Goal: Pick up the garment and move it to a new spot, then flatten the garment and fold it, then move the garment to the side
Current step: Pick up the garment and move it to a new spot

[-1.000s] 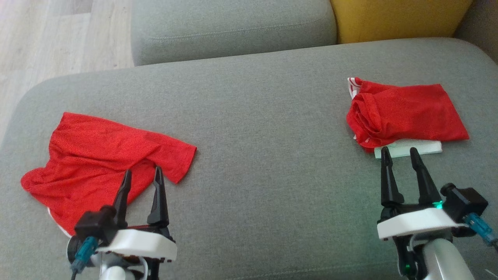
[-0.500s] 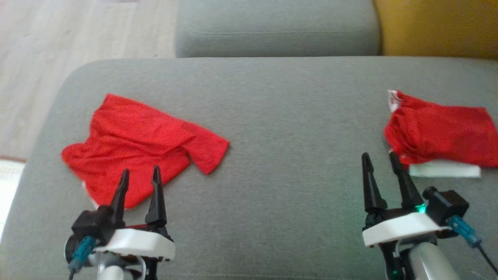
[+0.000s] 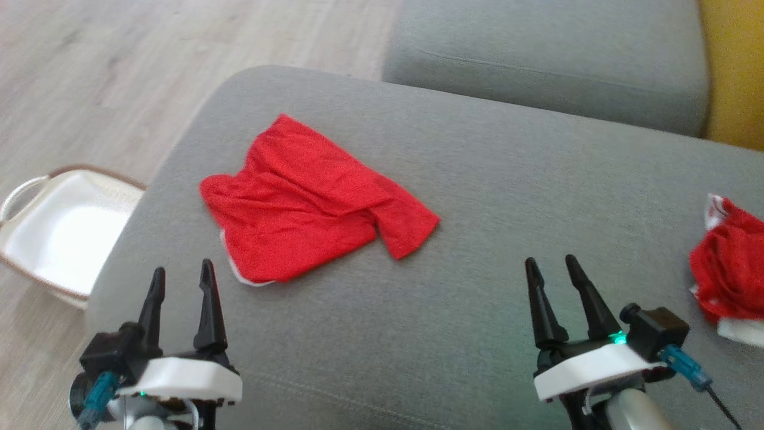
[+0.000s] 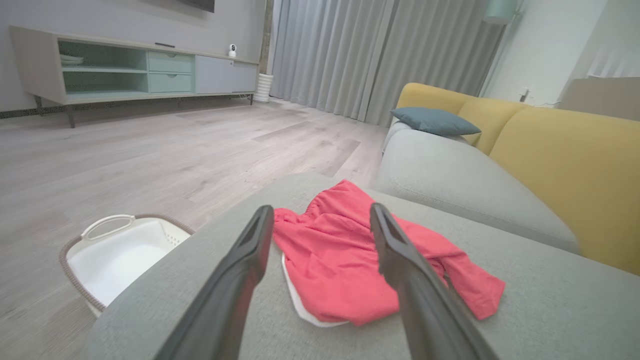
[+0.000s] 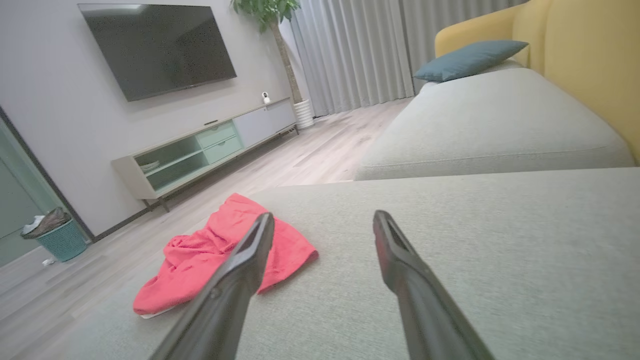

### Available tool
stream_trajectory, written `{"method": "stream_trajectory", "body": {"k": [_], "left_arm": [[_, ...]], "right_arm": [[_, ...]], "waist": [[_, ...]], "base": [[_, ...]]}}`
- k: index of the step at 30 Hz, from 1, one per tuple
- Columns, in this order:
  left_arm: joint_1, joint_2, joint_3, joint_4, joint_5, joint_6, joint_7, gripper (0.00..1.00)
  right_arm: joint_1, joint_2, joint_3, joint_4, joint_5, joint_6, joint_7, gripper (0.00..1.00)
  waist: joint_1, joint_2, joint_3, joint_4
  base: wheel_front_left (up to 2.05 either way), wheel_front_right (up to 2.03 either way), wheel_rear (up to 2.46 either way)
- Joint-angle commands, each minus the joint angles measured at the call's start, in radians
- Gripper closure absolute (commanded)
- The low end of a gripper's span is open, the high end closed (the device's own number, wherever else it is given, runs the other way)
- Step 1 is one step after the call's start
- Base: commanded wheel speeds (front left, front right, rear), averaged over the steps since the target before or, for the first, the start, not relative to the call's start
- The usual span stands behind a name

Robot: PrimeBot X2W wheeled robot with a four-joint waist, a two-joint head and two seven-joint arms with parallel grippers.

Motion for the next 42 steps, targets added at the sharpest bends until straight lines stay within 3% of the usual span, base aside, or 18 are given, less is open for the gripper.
{"method": "stream_trajectory", "body": {"k": [1,10,23,30,36,42], "left_arm": [[-0.021,0.004,0.04,-0.03,0.011,-0.009,-0.005,0.0],[-0.014,0.004,0.066,-0.031,0.018,-0.022,-0.005,0.0],[-0.089,0.004,0.099,0.001,0.037,-0.041,-0.005,0.0],[-0.282,0.06,0.093,0.196,0.065,-0.092,0.018,0.0],[-0.51,0.126,0.057,0.404,0.061,-0.143,0.18,0.0],[-0.696,0.17,0.027,0.615,0.046,-0.168,0.335,0.0]], "right_arm": [[-0.026,-0.002,0.033,-0.027,0.011,0.002,-0.011,0.0],[-0.027,-0.002,0.054,-0.017,0.022,0.002,-0.011,0.0],[-0.075,-0.002,0.003,-0.029,-0.038,0.002,-0.011,0.0],[-0.138,-0.002,-0.131,-0.099,-0.15,0.002,0.012,0.0],[-0.177,-0.002,-0.233,-0.253,-0.233,0.002,0.093,0.0],[-0.186,-0.01,-0.253,-0.392,-0.256,0.002,0.165,0.0]], "waist": [[0.0,0.0,-0.008,0.046],[0.0,0.0,-0.003,0.096],[0.0,0.0,0.111,0.058],[0.0,0.0,0.238,0.04],[0.0,0.0,0.349,0.021],[0.0,0.0,0.431,-0.005]], "base": [[0.0,0.0,0.0],[0.0,0.0,0.0],[0.0,0.0,0.0],[0.0,0.0,0.0],[0.0,0.0,0.0],[0.0,0.0,0.0]]}}
